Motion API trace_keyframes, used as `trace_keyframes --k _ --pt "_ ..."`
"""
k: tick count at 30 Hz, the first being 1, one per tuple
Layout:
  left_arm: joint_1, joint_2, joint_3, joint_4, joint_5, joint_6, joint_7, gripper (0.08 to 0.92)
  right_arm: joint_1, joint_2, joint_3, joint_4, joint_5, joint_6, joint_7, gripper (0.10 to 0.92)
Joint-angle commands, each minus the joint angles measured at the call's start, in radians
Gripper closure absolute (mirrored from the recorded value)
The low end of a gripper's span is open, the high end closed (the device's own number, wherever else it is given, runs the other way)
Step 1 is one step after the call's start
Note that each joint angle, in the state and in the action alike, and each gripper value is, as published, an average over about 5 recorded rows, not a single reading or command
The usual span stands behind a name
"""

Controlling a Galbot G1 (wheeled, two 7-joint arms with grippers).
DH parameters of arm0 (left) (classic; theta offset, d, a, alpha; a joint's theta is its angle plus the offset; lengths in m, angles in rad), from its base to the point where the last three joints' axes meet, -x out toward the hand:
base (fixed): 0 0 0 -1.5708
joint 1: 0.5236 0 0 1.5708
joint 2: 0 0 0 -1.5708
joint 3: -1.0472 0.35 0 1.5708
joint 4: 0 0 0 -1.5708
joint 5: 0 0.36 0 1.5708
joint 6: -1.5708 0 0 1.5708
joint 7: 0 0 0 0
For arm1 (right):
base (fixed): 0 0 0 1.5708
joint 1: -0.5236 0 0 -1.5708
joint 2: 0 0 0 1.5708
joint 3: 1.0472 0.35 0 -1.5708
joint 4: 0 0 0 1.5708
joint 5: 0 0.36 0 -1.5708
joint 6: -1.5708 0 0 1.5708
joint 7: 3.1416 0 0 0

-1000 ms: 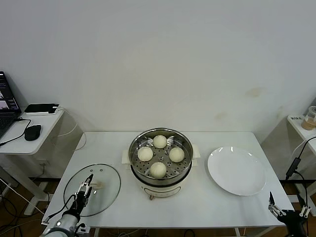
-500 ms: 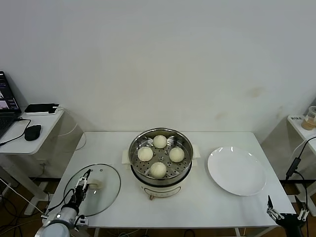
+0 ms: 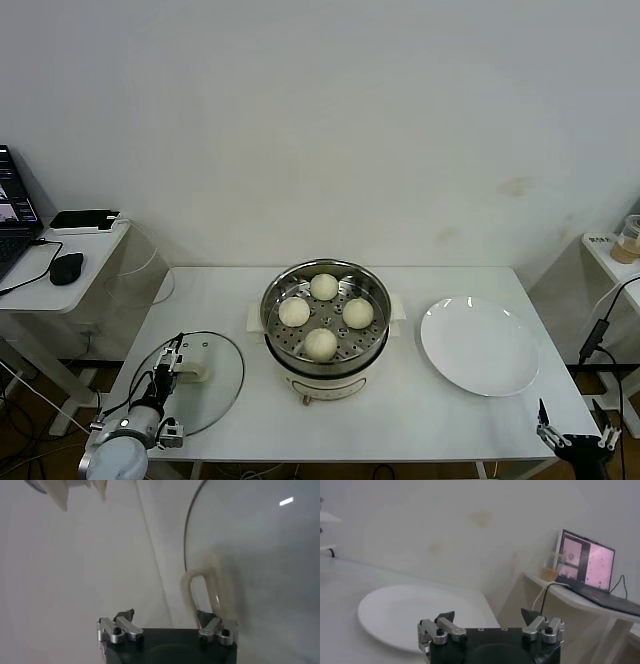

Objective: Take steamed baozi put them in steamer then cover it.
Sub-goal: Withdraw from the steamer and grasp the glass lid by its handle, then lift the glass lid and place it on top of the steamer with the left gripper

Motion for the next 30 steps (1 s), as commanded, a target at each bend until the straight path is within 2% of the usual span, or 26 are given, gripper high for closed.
trace_keyframes --k 1,11,19,22,30 --pt "-0.024 -0.006 0.005 0.034 -0.016 -0.003 0.0 0.286 0.0 -0.002 0.0 0.001 -0.001 -0.001 0.0 0.203" --pt "0.013 -0.014 -0.013 -0.013 -0.056 -0.002 -0.03 0.571 0.009 -0.007 0.0 0.002 -0.017 0.003 0.014 0.203" --pt "0.051 -0.007 -0.056 -0.116 -0.096 0.001 -0.056 0.804 0.008 -0.015 -0.009 0.008 -0.026 0.007 0.012 0.203" --pt "0.061 0.001 -0.082 -0.182 -0.119 0.012 -0.053 0.848 0.007 -0.019 -0.016 0.013 -0.028 0.007 0.011 0.203" --pt "0.043 0.052 -0.171 -0.318 -0.203 0.079 -0.005 0.85 0.008 -0.04 -0.035 0.021 -0.028 0.007 0.009 0.203"
